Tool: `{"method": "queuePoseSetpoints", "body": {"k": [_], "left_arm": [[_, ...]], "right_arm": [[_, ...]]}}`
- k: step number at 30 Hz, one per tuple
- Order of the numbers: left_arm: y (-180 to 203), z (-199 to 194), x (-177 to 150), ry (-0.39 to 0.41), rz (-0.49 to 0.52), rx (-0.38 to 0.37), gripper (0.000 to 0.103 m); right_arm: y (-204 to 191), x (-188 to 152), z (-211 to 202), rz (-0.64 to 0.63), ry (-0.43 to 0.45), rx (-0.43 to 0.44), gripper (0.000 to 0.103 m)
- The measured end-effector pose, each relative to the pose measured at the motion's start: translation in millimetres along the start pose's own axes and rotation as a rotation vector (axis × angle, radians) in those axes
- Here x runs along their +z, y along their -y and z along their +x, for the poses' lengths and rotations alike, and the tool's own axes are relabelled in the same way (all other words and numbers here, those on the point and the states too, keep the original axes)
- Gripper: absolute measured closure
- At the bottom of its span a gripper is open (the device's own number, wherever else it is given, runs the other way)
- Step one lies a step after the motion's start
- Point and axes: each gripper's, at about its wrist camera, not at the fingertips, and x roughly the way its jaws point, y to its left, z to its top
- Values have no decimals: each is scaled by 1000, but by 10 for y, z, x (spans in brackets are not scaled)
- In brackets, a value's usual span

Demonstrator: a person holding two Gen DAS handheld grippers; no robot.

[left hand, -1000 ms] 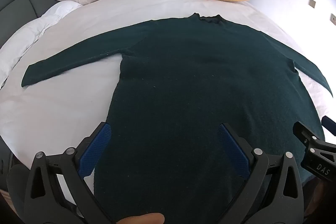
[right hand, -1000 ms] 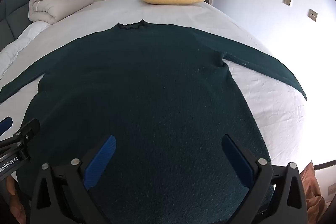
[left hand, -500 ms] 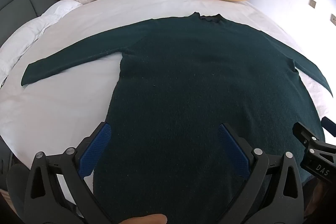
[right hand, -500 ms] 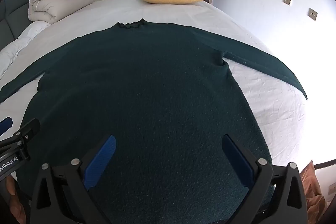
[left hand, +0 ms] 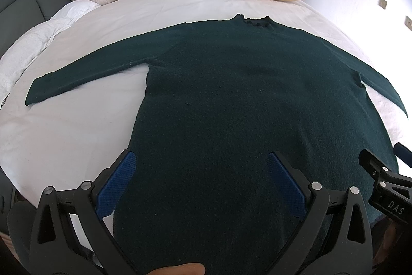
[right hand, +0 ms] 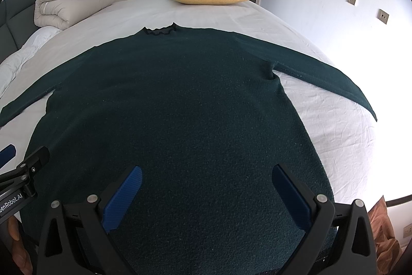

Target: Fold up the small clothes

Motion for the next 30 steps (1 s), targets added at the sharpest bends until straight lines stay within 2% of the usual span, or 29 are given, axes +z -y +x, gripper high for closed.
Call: {"method": "queuePoseSetpoints", "body": {"k": [30], "left_arm": [[5, 3, -24, -3, 1, 1, 0]], "right_arm": [[26, 12, -2, 3, -2, 2, 0]]}}
